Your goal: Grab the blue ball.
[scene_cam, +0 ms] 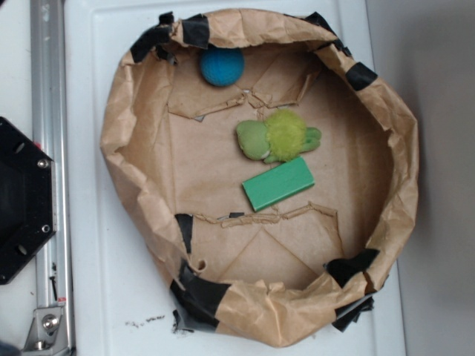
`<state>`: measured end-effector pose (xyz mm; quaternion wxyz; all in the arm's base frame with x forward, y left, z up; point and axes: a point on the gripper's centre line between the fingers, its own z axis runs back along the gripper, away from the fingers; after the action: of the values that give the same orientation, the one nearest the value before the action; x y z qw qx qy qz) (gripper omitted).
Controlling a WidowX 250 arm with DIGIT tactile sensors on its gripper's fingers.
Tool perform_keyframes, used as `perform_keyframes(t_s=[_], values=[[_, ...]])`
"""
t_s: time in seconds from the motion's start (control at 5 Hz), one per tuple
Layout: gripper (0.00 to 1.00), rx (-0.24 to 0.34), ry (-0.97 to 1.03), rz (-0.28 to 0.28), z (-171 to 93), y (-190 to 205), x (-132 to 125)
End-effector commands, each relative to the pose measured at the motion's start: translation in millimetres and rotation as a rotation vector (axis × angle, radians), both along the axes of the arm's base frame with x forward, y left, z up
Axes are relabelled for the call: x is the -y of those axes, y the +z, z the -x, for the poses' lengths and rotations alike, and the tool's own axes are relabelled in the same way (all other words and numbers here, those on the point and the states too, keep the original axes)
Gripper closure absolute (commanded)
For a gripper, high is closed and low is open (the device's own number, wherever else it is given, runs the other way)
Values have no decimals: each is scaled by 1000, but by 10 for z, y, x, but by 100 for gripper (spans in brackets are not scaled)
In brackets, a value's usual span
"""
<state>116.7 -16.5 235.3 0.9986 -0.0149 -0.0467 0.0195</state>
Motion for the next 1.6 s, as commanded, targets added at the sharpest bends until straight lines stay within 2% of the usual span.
perform_keyframes(t_s=[0.0,0.2,0.4,0.6,0.8,1.0,1.2,1.4], values=[[0,-27,-69,-120,-758,-434,-196],[0,12,-310,-197,-1096,-836,-243],[0,-47,-498,-247,-1256,-1139,-344],[0,-99,-566,-273,-1370,-1248,-431],[0,-77,-575,-203,-1416,-1110,-488],[0,-71,-685,-275,-1429,-1225,-535],[0,-98,-783,-336,-1398,-1497,-557],[0,-78,-840,-321,-1331,-1632,-713]])
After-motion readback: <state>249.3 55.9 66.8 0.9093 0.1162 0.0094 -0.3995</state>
